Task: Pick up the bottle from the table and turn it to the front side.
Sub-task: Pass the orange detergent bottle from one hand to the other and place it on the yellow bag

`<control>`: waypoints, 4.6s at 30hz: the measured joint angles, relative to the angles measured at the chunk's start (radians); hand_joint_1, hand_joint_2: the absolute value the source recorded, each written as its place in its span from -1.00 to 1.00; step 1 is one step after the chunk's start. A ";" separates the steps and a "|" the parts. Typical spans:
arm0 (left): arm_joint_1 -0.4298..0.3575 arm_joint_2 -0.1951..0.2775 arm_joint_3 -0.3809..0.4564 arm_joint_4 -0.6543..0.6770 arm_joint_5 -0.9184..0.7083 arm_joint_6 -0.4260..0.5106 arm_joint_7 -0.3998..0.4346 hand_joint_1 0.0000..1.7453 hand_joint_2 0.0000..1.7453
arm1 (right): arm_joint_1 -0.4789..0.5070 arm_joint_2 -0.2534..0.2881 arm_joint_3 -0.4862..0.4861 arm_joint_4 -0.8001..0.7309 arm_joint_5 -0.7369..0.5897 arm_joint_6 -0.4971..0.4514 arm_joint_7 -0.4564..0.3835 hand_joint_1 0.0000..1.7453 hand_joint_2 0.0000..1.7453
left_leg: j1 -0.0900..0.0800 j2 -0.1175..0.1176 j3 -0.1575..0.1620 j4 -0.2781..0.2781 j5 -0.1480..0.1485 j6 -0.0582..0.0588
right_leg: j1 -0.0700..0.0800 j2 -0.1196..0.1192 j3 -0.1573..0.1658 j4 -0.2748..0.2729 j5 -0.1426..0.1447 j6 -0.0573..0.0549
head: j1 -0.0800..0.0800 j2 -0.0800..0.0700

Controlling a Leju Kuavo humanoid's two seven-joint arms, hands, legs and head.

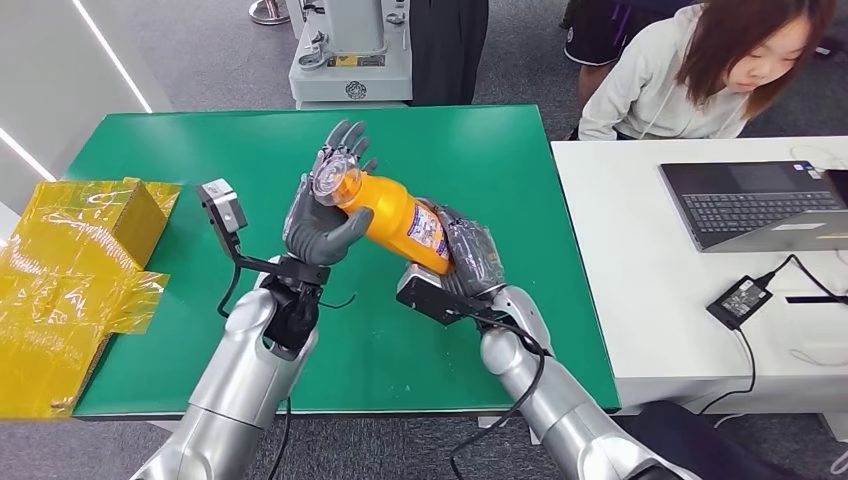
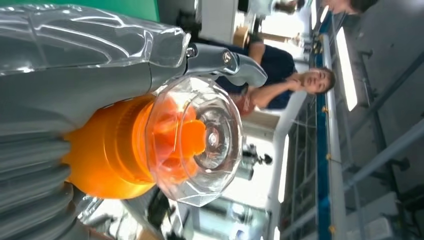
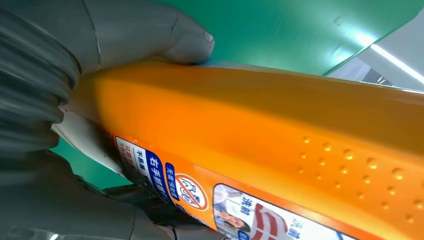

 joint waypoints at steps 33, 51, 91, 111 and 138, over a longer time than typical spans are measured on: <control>-0.054 -0.079 -0.033 0.127 -0.119 0.012 -0.091 -1.00 1.00 | 0.026 0.011 -0.068 -0.042 -0.027 -0.077 -0.071 1.00 1.00 | 0.000 0.000 0.000 0.000 0.000 0.000 | 0.000 0.000 0.000 0.000 0.000 0.000 | 0.000 0.000; -0.052 -0.083 -0.033 0.127 -0.148 0.040 -0.091 0.59 1.00 | 0.015 0.012 -0.086 0.019 -0.025 -0.100 -0.076 1.00 1.00 | 0.000 0.000 0.000 0.000 0.000 0.000 | 0.000 0.000 0.000 0.000 0.000 0.000 | 0.000 0.000; -0.054 -0.074 -0.042 0.143 -0.231 0.110 -0.142 1.00 1.00 | 0.027 0.015 -0.171 0.073 -0.099 -0.070 -0.084 -1.00 1.00 | 0.000 0.000 0.000 0.000 0.000 0.000 | 0.000 0.000 0.000 0.000 0.000 0.000 | 0.000 0.000; -0.053 0.084 -0.011 -0.016 -0.787 0.500 -0.125 1.00 1.00 | 0.414 -0.045 -0.217 -0.596 -0.129 -0.016 -0.083 -1.00 1.00 | 0.000 0.000 0.000 -0.001 0.000 0.000 | 0.000 0.000 0.000 0.000 -0.001 -0.001 | 0.000 0.000; -0.373 0.507 -0.532 0.128 -1.877 0.878 0.554 1.00 1.00 | 0.526 -0.111 -0.151 -0.760 -0.254 -0.151 -0.137 -1.00 1.00 | 0.000 0.004 0.001 -0.001 0.000 0.000 | 0.000 0.004 -0.001 0.001 -0.001 -0.001 | 0.000 0.000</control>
